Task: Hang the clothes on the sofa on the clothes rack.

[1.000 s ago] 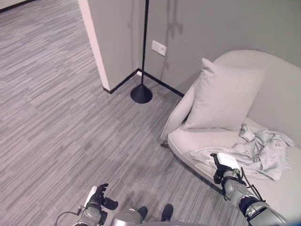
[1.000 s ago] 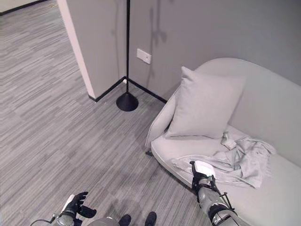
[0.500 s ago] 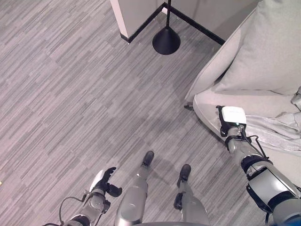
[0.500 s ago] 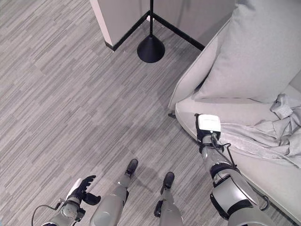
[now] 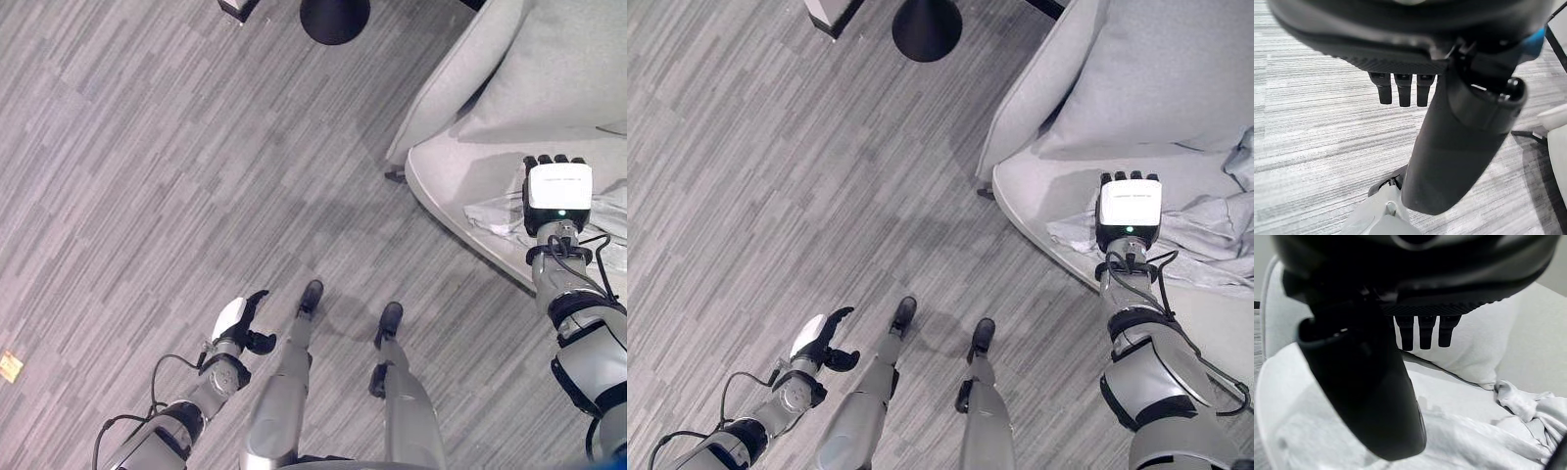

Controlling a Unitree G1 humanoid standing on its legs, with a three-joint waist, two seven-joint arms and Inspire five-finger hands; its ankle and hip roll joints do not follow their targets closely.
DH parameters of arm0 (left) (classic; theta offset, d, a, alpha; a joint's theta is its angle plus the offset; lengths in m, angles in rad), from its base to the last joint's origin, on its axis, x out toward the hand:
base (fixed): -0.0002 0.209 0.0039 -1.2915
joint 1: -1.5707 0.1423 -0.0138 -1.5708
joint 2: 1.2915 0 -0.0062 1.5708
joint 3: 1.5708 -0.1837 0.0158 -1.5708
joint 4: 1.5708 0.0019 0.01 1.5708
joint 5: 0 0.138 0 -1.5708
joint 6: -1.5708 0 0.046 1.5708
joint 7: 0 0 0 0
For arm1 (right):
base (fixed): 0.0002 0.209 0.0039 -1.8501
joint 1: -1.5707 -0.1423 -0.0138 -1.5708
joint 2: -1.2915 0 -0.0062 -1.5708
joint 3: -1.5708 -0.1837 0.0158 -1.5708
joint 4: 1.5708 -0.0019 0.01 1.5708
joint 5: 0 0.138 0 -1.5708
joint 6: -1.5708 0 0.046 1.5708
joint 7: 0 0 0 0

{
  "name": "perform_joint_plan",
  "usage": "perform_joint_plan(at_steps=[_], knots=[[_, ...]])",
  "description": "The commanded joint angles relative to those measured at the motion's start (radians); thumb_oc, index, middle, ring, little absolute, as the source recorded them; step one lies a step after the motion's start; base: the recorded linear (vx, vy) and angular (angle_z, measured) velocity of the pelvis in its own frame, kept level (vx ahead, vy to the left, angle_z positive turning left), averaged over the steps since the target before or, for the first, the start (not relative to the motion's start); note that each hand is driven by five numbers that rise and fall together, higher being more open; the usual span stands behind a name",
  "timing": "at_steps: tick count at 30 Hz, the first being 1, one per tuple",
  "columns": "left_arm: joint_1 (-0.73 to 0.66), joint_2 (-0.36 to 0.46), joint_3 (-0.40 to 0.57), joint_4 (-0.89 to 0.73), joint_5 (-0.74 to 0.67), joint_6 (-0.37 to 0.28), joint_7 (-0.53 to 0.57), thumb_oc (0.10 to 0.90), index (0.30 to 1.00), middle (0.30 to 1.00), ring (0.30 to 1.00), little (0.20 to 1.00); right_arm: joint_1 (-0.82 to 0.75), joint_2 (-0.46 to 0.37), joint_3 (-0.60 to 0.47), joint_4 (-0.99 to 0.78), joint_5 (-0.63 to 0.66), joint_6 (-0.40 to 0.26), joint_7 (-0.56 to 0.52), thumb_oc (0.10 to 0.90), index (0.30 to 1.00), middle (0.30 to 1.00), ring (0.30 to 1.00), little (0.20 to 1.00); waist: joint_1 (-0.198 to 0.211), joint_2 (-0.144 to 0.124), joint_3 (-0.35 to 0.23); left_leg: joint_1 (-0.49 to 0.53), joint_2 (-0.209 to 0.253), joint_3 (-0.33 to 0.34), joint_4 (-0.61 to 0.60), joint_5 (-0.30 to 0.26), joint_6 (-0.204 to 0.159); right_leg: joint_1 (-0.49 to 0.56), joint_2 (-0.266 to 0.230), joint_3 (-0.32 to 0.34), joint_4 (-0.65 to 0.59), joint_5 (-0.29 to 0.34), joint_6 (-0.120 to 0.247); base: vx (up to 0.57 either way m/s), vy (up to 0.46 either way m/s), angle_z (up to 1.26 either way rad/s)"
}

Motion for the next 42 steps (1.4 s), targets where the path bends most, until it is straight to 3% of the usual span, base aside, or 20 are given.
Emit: perform_joint_plan(at_steps=[1,12,17,18,19,26,32,37,38,41,42], knots=[[0.02,0.025,-0.02,-0.005,0.038,-0.002,0.059,0.8,0.9,0.9,0.9,0.9,-0.055,-0.143,0.045,-0.01,-0.006,0.066,-0.086,0.8,0.9,0.9,0.9,0.9,0.003,0.019,0.01,0.03,0.005,-0.069,-0.056,-0.033,0.009,-0.124,-0.014,0.026,0.275,-0.208,-0.051,0.02,-0.096,0.01],[-0.025,0.039,-0.03,-0.06,0.045,0.011,0.144,0.8,0.9,0.9,0.9,0.9,-0.092,-0.086,0.075,0.084,0.017,0.093,-0.131,0.8,0.9,0.9,0.9,0.9,0.006,0.056,0.082,-0.042,-0.017,-0.105,-0.056,0.001,0.004,-0.266,-0.033,0.055,0.448,-0.267,-0.066,0.01,-0.067,0.11],[-0.04,0.076,-0.033,-0.088,0.066,0.021,0.168,0.8,0.9,0.9,0.9,0.9,-0.123,-0.062,0.109,0.143,0.014,0.086,-0.083,0.8,0.9,0.9,0.9,0.9,0.01,0.062,0.11,-0.082,-0.022,-0.116,-0.056,0.016,-0.004,-0.331,-0.037,0.059,0.508,-0.284,-0.07,0.0,-0.063,0.06],[-0.04,0.077,-0.033,-0.086,0.065,0.023,0.169,0.8,0.9,0.9,0.9,0.9,-0.131,-0.057,0.117,0.156,0.012,0.083,-0.07,0.615,0.622,0.622,0.622,0.622,0.01,0.062,0.114,-0.088,-0.023,-0.115,-0.056,0.017,-0.005,-0.34,-0.037,0.061,0.517,-0.285,-0.07,0.01,-0.06,0.06],[-0.044,0.08,-0.037,-0.084,0.068,0.024,0.171,0.8,0.9,0.9,0.9,0.9,-0.142,-0.049,0.131,0.179,0.005,0.079,-0.048,0.4,0.3,0.3,0.3,0.3,0.012,0.063,0.116,-0.093,-0.025,-0.115,-0.056,0.019,-0.006,-0.345,-0.037,0.062,0.523,-0.288,-0.071,0.01,-0.053,0.05],[-0.052,0.078,-0.044,-0.053,0.094,0.045,0.19,0.8,0.9,0.9,0.9,0.9,-0.161,0.0,0.131,0.211,0.032,0.065,-0.005,0.4,0.3,0.3,0.3,0.3,0.009,0.061,0.125,-0.102,-0.027,-0.117,-0.056,0.027,-0.011,-0.357,-0.04,0.057,0.545,-0.292,-0.073,0.01,-0.019,0.01],[-0.078,0.053,-0.034,-0.016,0.092,0.06,0.211,0.8,0.9,0.9,0.9,0.9,-0.125,0.061,0.07,0.181,0.12,0.044,-0.035,0.4,0.3,0.3,0.3,0.3,0.0,0.046,0.124,-0.054,-0.023,-0.112,-0.056,0.015,-0.002,-0.29,-0.039,0.051,0.527,-0.282,-0.071,0.01,0.007,0.03],[-0.096,0.035,-0.029,-0.007,0.082,0.068,0.232,0.8,0.9,0.9,0.9,0.9,-0.058,0.114,-0.079,0.087,0.302,-0.005,-0.131,0.4,0.3,0.3,0.3,0.3,-0.008,0.034,0.1,0.005,-0.017,-0.109,-0.056,-0.006,0.008,-0.191,-0.04,0.039,0.475,-0.277,-0.067,0.02,0.067,0.01],[-0.094,0.028,-0.022,-0.008,0.079,0.069,0.239,0.8,0.9,0.9,0.9,0.9,-0.002,0.143,-0.166,-0.011,0.42,-0.057,-0.194,0.4,0.3,0.3,0.3,0.3,-0.011,0.028,0.086,0.036,-0.014,-0.104,-0.056,-0.02,0.013,-0.145,-0.039,0.039,0.447,-0.273,-0.065,0.02,0.116,-0.01],[-0.089,0.028,-0.019,-0.025,0.089,0.069,0.247,0.8,0.9,0.9,0.9,0.9,0.068,0.178,-0.27,-0.144,0.533,-0.118,-0.253,0.4,0.3,0.3,0.3,0.3,-0.011,0.026,0.062,0.059,-0.014,-0.104,-0.056,-0.031,0.02,-0.107,-0.041,0.037,0.424,-0.263,-0.06,0.02,0.12,-0.03],[-0.088,0.027,-0.02,-0.039,0.104,0.065,0.254,0.8,0.9,0.9,0.9,0.9,0.123,0.221,-0.351,-0.213,0.646,-0.2,-0.276,0.4,0.3,0.3,0.3,0.3,-0.004,0.026,0.044,0.088,-0.015,-0.099,-0.056,-0.05,0.028,-0.058,-0.041,0.038,0.394,-0.264,-0.058,0.04,0.199,-0.02]])
